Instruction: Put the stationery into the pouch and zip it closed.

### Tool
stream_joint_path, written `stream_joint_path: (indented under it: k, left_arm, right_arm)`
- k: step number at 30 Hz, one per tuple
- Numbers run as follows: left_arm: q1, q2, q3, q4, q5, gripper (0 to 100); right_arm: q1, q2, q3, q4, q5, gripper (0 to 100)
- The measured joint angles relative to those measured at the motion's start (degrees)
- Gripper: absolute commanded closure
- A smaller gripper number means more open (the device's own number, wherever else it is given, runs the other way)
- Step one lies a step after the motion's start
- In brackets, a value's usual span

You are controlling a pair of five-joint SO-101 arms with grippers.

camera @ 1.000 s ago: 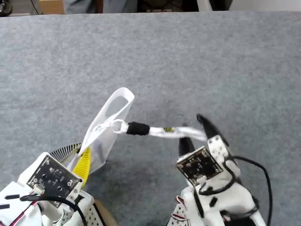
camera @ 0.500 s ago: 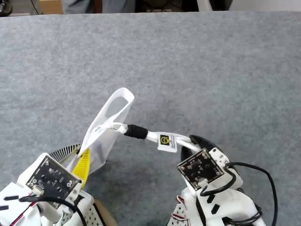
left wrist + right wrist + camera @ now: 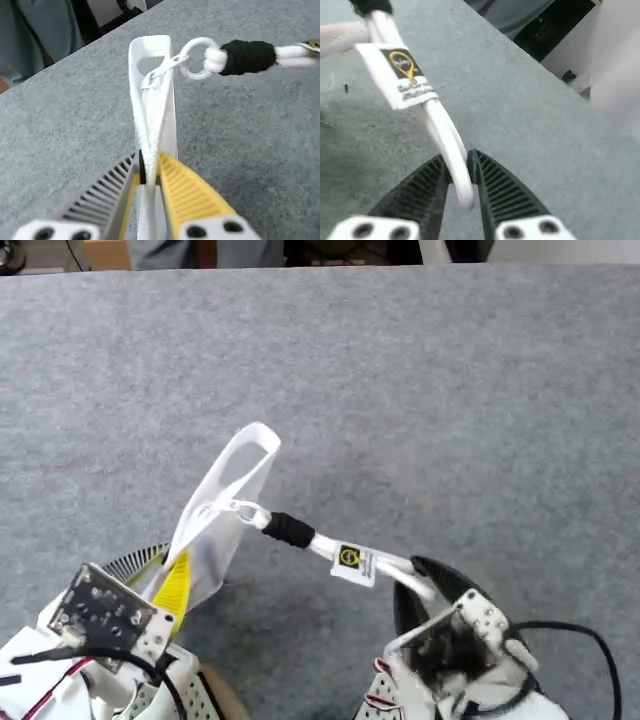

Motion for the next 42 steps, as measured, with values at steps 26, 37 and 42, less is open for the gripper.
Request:
stream_joint_path:
  k: [26, 37, 42]
  left_arm:
    - [-2.7, 5.4, -0.1, -0.2, 1.1, 97]
    - [-2.8, 5.4, -0.1, -0.2, 1.1, 97]
    - [-2.9, 5.4, -0.1, -0.2, 1.1, 97]
  right_arm:
    - [-15.3, 35.7, -28.4, 0.4, -11.6, 78.4]
    - [-13.1, 38.2, -8.8, 0.4, -10.5, 78.6]
    - [-23.6, 38.2, -14.2, 0.4, -16.5, 78.6]
